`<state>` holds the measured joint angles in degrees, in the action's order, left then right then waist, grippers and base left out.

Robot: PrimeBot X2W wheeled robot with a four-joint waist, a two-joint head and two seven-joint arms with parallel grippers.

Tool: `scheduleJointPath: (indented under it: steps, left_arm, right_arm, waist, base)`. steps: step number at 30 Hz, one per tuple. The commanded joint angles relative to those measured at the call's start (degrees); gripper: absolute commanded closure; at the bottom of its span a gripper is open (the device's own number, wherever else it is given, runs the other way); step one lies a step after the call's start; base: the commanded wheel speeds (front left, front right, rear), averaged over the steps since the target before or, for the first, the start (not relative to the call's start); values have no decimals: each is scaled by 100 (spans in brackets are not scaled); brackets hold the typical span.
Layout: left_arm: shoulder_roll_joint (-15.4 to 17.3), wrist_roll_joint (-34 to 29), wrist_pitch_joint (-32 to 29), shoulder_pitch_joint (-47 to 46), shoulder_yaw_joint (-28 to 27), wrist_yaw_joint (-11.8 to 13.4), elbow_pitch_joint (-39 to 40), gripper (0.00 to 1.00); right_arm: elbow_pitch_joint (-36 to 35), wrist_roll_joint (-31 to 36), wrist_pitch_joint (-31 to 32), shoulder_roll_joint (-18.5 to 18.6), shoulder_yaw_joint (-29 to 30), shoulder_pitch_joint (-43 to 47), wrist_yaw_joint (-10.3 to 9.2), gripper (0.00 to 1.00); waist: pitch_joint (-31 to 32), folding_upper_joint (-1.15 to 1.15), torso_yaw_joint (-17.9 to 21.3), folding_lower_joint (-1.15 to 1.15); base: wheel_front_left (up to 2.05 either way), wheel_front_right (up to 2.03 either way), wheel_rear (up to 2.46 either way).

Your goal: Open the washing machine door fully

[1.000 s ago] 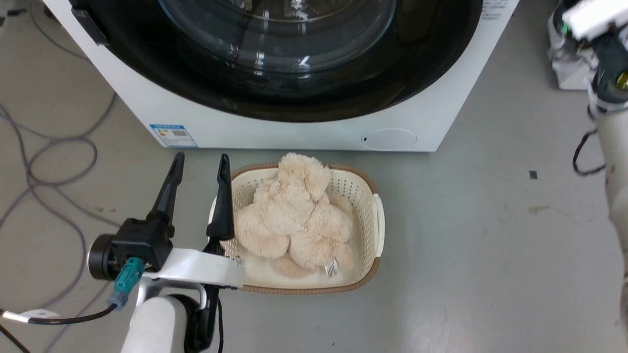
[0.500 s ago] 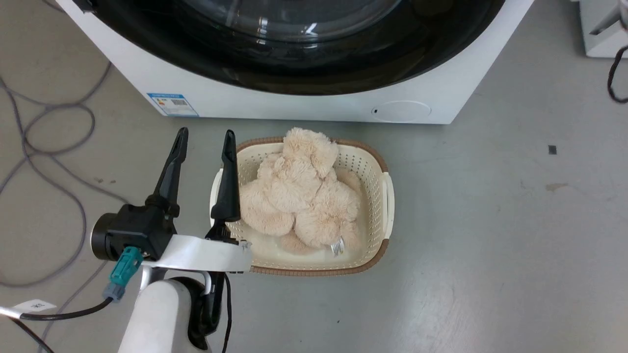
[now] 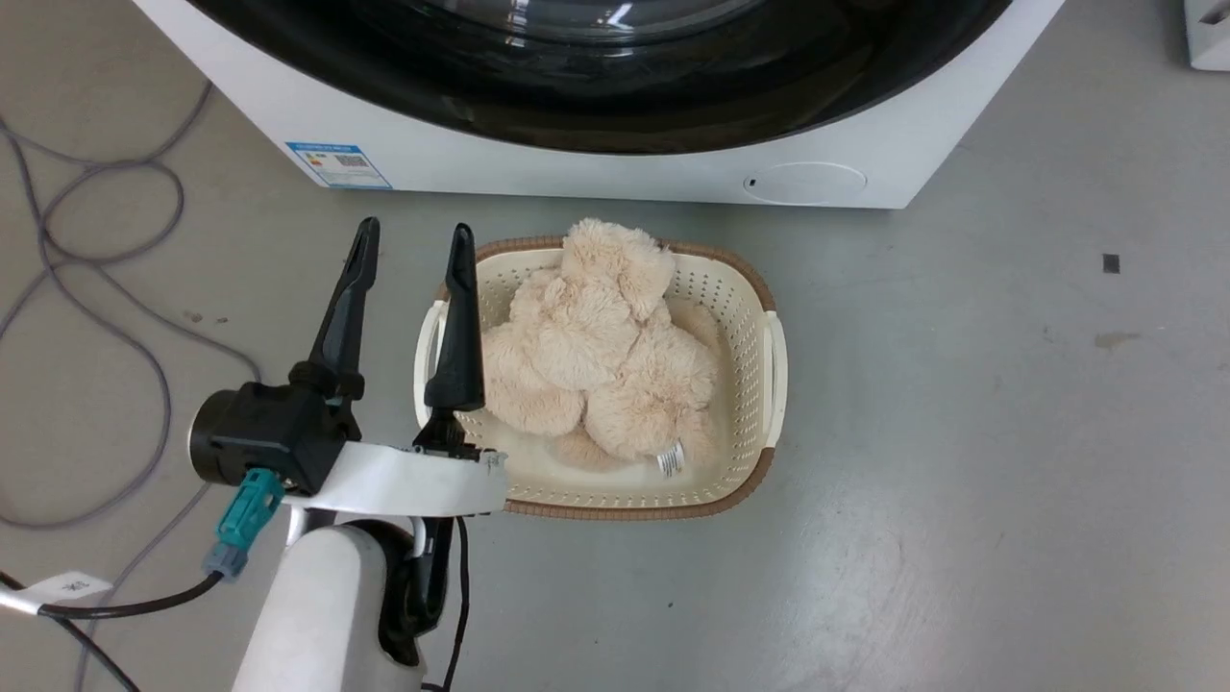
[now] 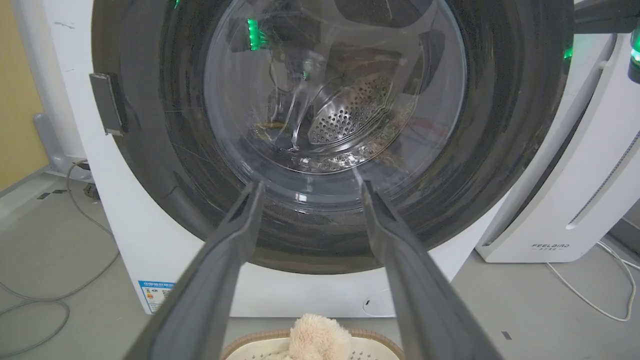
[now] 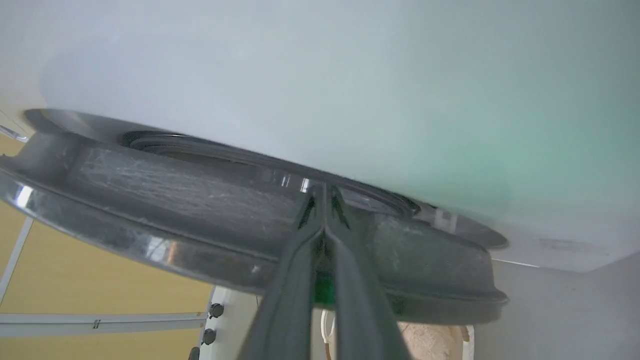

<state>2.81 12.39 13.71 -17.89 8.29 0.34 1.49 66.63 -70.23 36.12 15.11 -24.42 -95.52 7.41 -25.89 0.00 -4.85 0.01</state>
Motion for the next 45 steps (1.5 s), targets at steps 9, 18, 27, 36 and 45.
scheduleJointPath:
  steps: [9, 18, 27, 36, 45]
  left_arm:
    - [7, 124, 129, -119, 122, 59, -88, 0]
    - [7, 16, 129, 61, 133, 51, -276, 0]
    - [7, -147, 129, 340, 119, 34, -595, 0]
    - [7, -307, 129, 656, 54, -9, -844, 0]
    - [7, -421, 129, 1030, 8, -108, -1059, 0]
  right_arm:
    - [436, -616, 861, -58, -276, -282, 8, 100]
    - [174, -723, 1292, -62, -310, 351, 8, 100]
    - [-405, -915, 1543, -120, -323, 1437, 8, 100]
    - [-1197, -1160, 1683, -283, -323, 2628, 8, 100]
    - [-2000, -1382, 1861, -560, -367, 3569, 8, 100]
  waist:
    - [56, 0, -70, -1]
    - [413, 0, -85, -1]
    - [911, 0, -114, -1]
    - [1389, 0, -98, -1]
    - [1780, 0, -68, -1]
  base:
    - [0, 0, 0]
    - [0, 0, 0]
    - [0, 0, 0]
    - [0, 0, 0]
    - [0, 0, 0]
